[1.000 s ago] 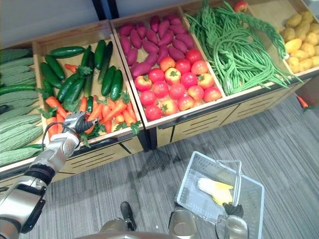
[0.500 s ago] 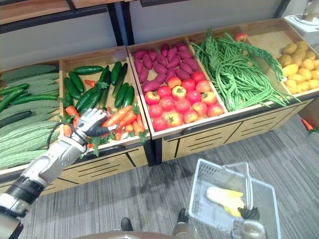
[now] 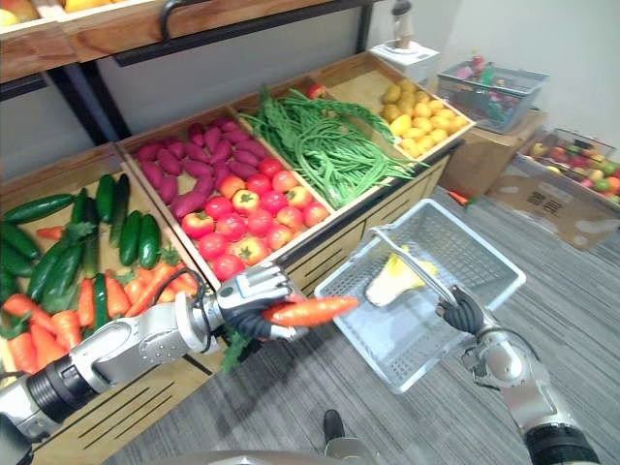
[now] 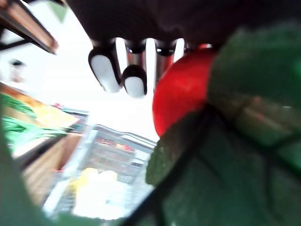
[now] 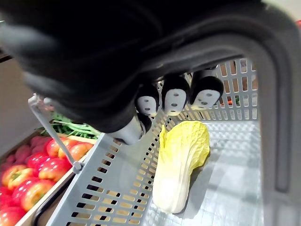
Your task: Pick vegetable in the basket
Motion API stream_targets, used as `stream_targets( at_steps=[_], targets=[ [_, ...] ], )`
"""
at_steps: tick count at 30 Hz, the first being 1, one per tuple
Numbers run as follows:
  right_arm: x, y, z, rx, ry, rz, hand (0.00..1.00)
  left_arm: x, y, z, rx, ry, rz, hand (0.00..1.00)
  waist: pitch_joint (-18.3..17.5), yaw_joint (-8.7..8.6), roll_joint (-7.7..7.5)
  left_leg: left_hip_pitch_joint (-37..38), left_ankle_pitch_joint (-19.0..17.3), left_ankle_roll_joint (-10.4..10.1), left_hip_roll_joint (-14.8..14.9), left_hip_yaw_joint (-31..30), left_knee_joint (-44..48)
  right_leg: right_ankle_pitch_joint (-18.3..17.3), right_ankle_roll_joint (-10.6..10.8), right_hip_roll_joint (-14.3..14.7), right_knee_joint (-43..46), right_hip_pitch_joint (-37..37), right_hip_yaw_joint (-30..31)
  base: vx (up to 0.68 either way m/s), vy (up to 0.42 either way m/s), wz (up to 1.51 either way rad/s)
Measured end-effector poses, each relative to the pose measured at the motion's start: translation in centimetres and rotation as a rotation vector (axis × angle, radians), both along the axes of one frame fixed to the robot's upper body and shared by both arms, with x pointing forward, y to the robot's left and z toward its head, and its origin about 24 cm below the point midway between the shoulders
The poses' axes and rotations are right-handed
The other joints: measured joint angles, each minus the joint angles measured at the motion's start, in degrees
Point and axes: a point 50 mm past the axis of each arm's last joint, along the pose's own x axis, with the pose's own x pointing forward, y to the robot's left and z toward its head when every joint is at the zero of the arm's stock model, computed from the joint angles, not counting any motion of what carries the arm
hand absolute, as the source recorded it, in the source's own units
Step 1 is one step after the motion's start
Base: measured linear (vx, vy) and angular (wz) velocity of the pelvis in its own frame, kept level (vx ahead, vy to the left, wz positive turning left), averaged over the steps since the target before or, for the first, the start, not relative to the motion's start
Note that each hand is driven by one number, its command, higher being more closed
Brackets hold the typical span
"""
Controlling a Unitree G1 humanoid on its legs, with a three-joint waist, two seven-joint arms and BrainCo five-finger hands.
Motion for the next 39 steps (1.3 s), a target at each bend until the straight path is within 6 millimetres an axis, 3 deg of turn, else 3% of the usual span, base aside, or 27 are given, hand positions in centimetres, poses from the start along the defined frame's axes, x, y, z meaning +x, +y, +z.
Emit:
stream_targets(
  at_steps=[4, 10, 19, 27, 33, 39],
  targets=[
    [0.4, 1.3, 1.7, -0.01, -0.014, 0.128, 1.0, -1.1, -1.6, 0.9, 0.005, -0.004, -0.142, 1.0, -0.23, -0.31, 0.35, 0.01, -1.99, -0.45, 1.09, 2.51, 3.13, 0.21, 0.02, 0.71, 0.07, -0.52, 1.86, -0.04, -0.007, -0.4],
    [0.5, 3.7, 2.6, 0.074, 0.004, 0.287, 1.0, -2.5, -3.1, 0.0, 0.065, 0.063, -0.264, 1.0, -0.43, -1.25, 0.67, 0.56, -2.76, -1.02, 1.54, 5.46, 4.53, 0.22, 0.03, 1.3, 0.61, -1.01, 3.52, -0.04, -0.002, -0.16],
    [0.5, 4.3, 3.7, 0.235, 0.017, 0.317, 1.0, -4.7, -4.7, -2.0, 0.124, 0.179, -0.417, 1.0, -1.03, -1.67, 1.58, 0.59, -5.22, -0.98, 1.71, 8.38, 7.37, 0.66, 0.73, 1.28, 0.81, -1.87, 6.3, -0.06, 0.014, -0.16],
    [0.6, 5.7, 4.6, 0.383, -0.008, 0.358, 1.0, -3.2, -5.6, -5.9, 0.243, 0.273, -0.349, 1.0, -1.13, -3.51, 1.71, 0.06, -5.68, -1.02, 2.0, 8.62, 8.19, 0.75, 0.84, 1.37, 0.78, -2.45, 6.6, -0.03, -0.01, -0.02],
    [0.4, 6.7, 4.6, 0.441, 0.013, 0.406, 1.0, -2.3, -6.6, -7.4, 0.273, 0.281, -0.296, 1.0, -1.13, -4.32, 1.72, -0.28, -5.68, -1.01, 1.96, 8.6, 8.08, 0.79, 0.88, 1.34, 0.79, -2.8, 6.58, -0.02, -0.011, 0.0],
    [-1.1, 7.3, 2.6, 0.475, 0.139, 0.435, 1.0, -0.3, -6.7, -8.1, 0.288, 0.261, -0.188, 1.0, -1.1, -4.65, 1.66, -1.06, -5.71, -0.78, 1.52, 7.91, 7.79, 0.9, 1.06, 0.58, -0.01, -2.9, 6.11, -0.05, -0.016, 0.06]
  ],
)
